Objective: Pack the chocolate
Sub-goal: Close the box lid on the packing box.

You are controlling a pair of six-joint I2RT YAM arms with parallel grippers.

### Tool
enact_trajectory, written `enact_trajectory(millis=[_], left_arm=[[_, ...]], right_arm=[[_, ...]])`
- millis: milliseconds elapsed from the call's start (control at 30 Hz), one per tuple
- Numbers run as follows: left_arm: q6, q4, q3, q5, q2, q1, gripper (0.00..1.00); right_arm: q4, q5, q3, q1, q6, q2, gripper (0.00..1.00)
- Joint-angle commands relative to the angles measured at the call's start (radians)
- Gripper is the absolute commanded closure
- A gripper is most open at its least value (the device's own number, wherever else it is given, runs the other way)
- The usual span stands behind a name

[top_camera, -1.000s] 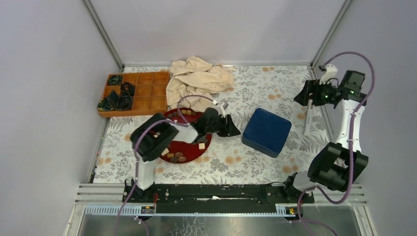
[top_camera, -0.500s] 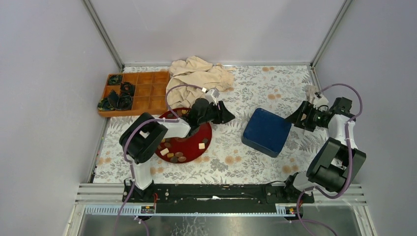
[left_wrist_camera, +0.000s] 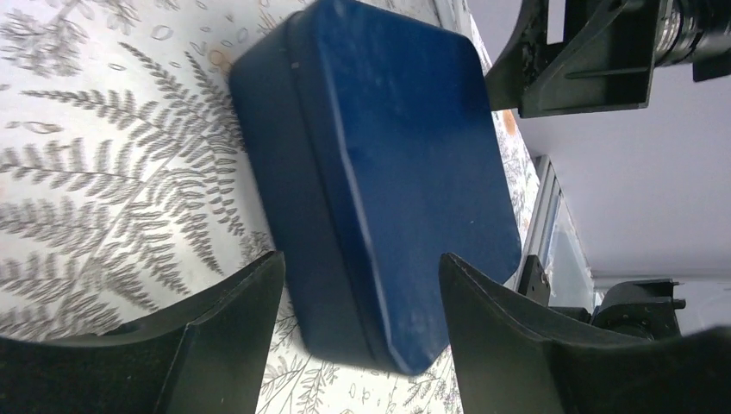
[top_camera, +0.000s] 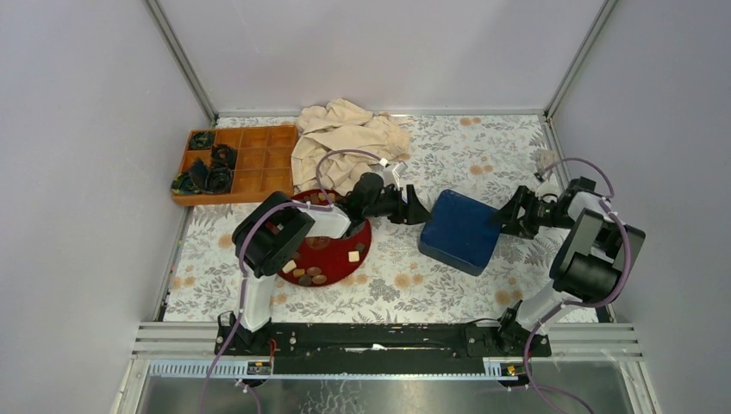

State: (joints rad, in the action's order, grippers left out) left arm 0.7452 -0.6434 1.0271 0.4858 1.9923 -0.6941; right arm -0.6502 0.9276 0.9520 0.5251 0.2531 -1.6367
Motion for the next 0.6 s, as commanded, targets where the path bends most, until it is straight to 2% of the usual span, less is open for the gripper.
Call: enact_trajectory(millis=[0,100,233,400,567], left_arm=[[-0.014,0.004,0.058,0.021,0.044,-0.032,0.26],[-0.032,0.078,0.088,0.011,0.065,-0.044,0.28],[-0.006,0.067,0.058,0.026,0.052,-0.059,0.35],[0.089,-0.085,-0.041,0.030,0.000,-0.113,0.36],[0.217,-0.284,-0.098,0.010,0.028,-0.190,0.35]], right_arm=[[-0.040,0.022,0.052,-0.084,0.018,-0.014,0.25],[-0.035,-0.013,0.076,-0.119,0.009,-0.038,0.27],[-0.029,-0.060,0.148,-0.170,0.007,-0.087,0.32],[-0.080,-0.088,0.311,-0.250,0.023,-0.192,0.35],[-0.137,-0.095,0.452,-0.292,0.044,-0.271,0.35]])
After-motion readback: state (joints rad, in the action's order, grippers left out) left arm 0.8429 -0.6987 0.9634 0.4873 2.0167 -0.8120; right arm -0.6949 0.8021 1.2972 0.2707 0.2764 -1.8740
